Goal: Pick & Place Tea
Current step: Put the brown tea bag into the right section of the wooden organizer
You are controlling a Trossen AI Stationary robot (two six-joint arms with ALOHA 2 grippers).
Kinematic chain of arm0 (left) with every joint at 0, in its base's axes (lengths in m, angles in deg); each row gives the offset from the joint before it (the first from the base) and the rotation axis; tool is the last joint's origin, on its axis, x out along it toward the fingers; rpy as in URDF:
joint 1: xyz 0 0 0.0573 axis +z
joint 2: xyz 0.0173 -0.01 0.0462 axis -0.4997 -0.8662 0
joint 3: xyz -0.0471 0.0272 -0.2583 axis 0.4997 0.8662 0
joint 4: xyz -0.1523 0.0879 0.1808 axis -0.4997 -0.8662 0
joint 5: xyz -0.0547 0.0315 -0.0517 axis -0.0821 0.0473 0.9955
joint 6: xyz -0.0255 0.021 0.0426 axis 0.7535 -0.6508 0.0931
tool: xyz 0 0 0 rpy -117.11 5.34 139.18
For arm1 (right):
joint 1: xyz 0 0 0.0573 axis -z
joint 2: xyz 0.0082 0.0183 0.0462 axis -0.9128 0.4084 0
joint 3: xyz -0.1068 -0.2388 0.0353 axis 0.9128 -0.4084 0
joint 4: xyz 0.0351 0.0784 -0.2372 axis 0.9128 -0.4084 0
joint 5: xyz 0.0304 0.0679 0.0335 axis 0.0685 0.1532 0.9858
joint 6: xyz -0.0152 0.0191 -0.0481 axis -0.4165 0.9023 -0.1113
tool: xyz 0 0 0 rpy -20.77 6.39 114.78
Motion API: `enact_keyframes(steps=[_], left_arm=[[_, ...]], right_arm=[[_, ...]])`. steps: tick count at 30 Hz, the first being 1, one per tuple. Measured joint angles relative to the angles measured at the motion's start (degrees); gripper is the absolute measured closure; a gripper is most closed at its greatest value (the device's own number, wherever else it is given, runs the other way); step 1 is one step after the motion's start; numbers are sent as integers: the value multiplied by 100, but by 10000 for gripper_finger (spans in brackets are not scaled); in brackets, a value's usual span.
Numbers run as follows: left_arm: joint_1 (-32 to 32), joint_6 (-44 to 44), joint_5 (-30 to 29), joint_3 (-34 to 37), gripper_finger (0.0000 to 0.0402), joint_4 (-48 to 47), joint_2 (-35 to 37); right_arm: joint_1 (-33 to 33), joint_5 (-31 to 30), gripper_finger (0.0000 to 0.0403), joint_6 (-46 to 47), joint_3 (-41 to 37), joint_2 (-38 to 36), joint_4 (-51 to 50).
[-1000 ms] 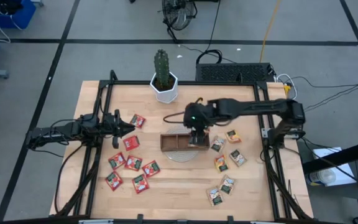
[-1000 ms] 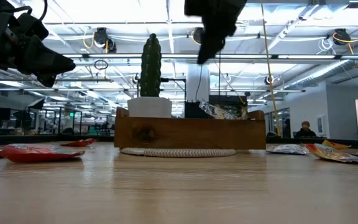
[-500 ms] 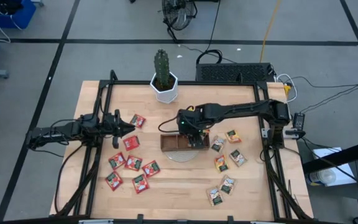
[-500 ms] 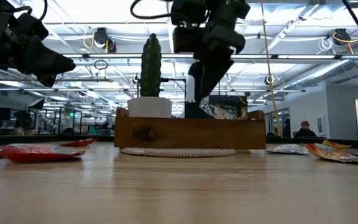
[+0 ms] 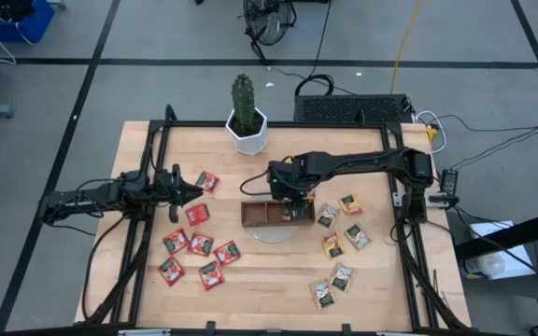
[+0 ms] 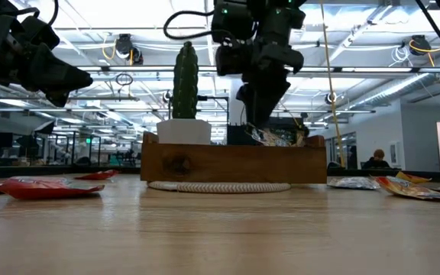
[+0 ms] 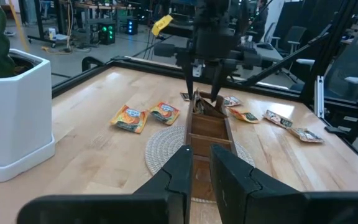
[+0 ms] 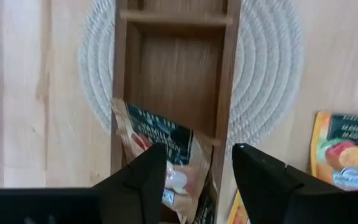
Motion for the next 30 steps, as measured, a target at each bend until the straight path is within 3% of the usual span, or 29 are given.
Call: enact_keyframes(steps=[19, 30], left_arm=[[0, 0, 0, 0, 344, 0, 0], [1, 0, 0, 2, 344, 0, -1]], right_arm=[[0, 4, 395, -194, 0, -10, 241], [-129, -113, 403, -123, 0, -11, 237]])
